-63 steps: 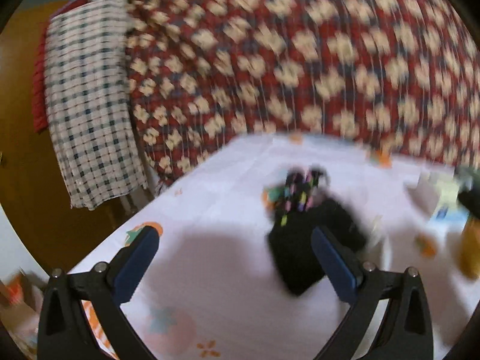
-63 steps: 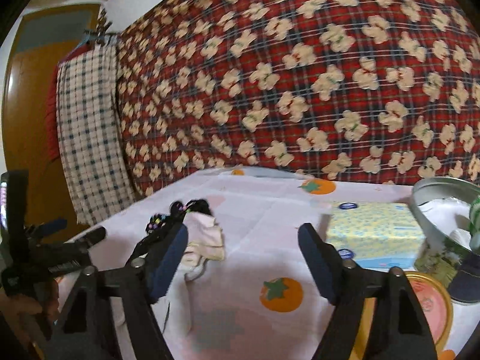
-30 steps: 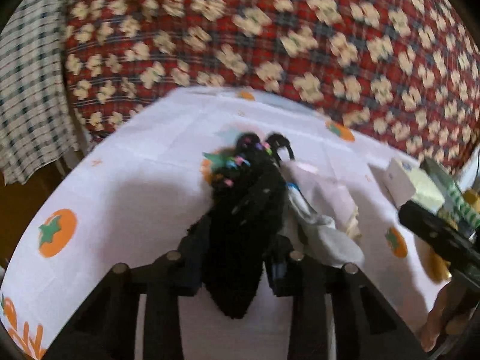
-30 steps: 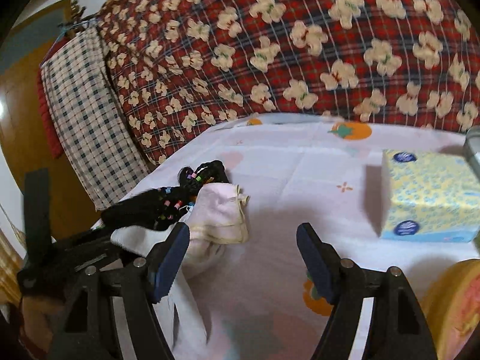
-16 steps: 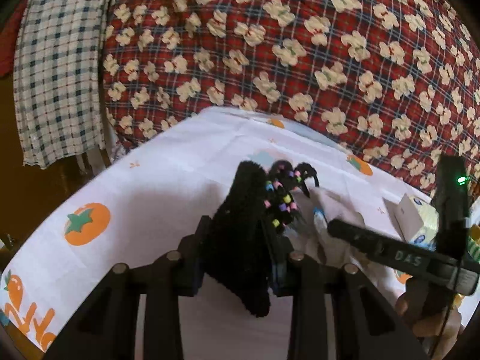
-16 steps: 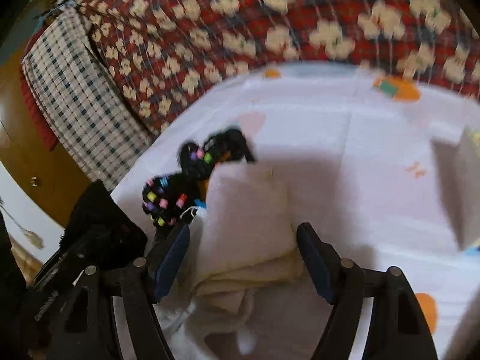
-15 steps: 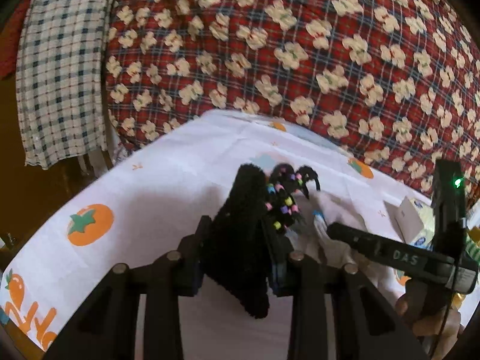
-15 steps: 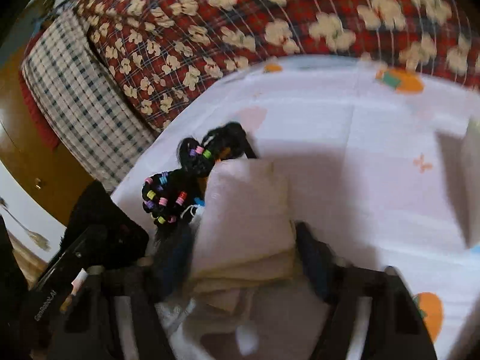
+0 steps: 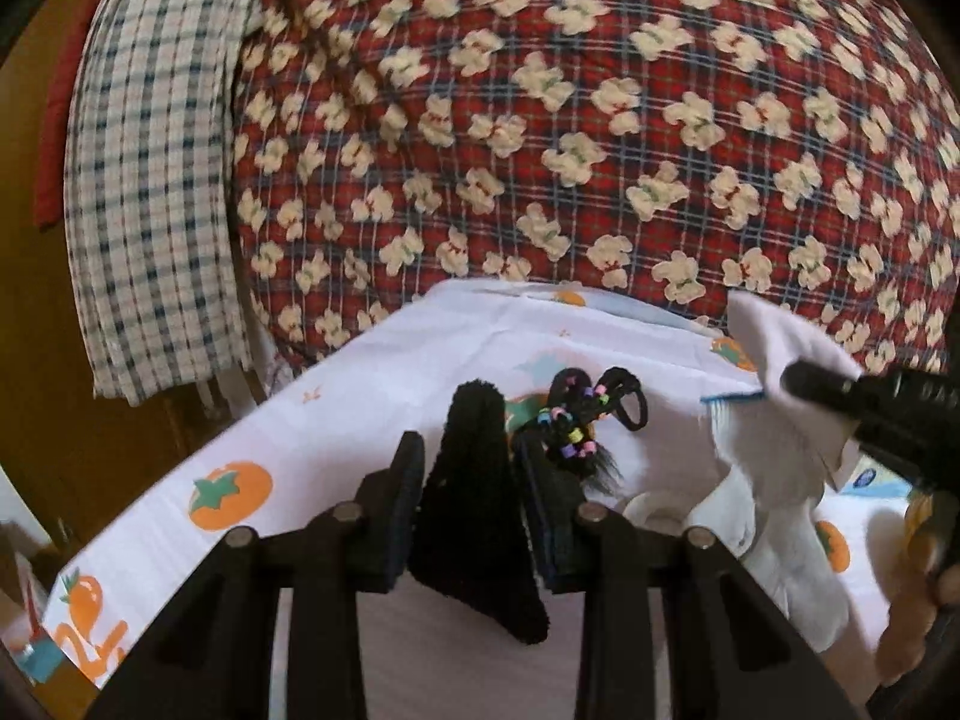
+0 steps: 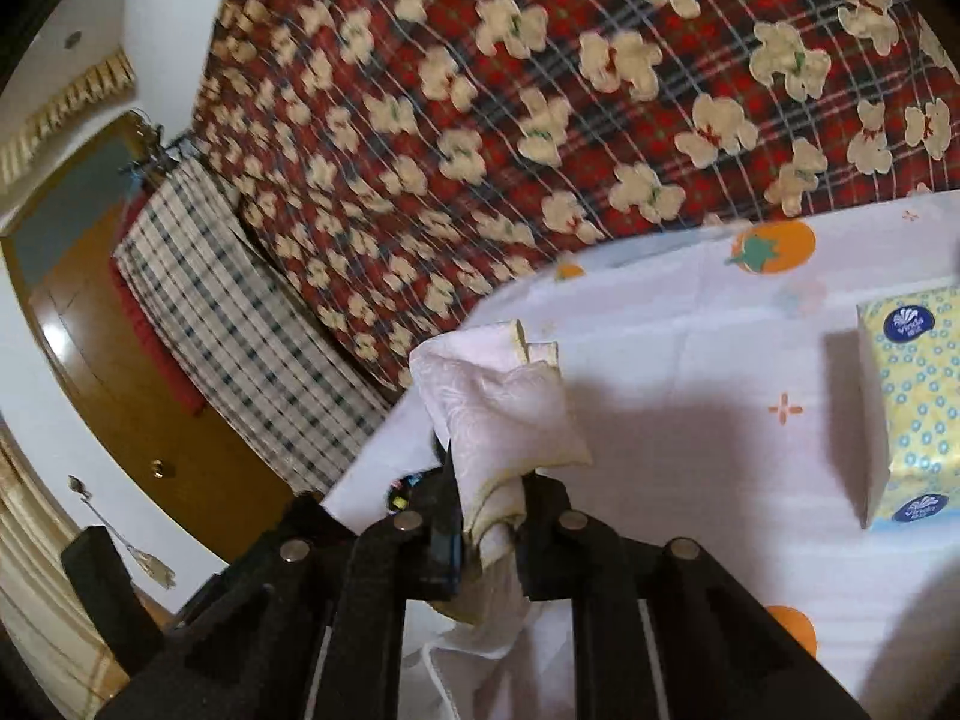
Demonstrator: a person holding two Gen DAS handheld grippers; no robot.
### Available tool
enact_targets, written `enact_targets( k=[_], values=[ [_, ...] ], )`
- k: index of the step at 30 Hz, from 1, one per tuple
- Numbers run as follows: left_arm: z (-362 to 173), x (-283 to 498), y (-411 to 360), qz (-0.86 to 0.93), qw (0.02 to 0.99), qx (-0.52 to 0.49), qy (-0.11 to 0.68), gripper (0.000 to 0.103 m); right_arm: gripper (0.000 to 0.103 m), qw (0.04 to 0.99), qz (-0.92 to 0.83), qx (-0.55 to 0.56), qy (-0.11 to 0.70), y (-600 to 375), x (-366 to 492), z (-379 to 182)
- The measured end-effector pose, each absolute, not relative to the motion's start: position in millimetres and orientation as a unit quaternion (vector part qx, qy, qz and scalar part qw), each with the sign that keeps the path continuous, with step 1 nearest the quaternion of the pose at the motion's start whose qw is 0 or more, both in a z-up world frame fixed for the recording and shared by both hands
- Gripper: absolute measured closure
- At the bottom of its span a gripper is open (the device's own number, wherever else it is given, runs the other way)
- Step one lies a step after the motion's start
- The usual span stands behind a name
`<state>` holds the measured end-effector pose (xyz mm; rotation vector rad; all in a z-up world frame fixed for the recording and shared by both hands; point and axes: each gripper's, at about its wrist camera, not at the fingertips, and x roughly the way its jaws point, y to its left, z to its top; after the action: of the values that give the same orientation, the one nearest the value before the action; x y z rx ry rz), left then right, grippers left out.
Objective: Organize soft objects
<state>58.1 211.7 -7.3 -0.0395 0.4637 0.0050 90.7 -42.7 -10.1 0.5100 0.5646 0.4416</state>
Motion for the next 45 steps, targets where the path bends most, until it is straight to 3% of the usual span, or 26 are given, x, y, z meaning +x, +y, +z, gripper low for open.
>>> enact_targets(
  k=[26, 35, 39, 45],
  values=[
    [-7.3, 58.2, 214.6, 0.006, 0.972, -0.027, 0.234, 0.072, 0.087, 0.913, 0.243, 0.253, 0.210, -64.9, 70.6, 8.3],
    [-6.5, 57.6, 212.1, 0.003, 0.971, -0.022, 0.238, 0.072, 0.087, 0.833, 0.360, 0.368, 0.203, -80.6, 76.1, 5.3],
    [-6.6, 58.3, 212.1, 0.004, 0.970, -0.023, 0.241, 0.072, 0.087, 0.885, 0.276, 0.302, 0.221, -74.1, 73.3, 10.4],
    [-6.8, 58.5, 212.5, 0.004, 0.971, -0.024, 0.239, 0.072, 0.087, 0.911, 0.264, 0.263, 0.178, -73.4, 57.6, 26.6]
  ],
)
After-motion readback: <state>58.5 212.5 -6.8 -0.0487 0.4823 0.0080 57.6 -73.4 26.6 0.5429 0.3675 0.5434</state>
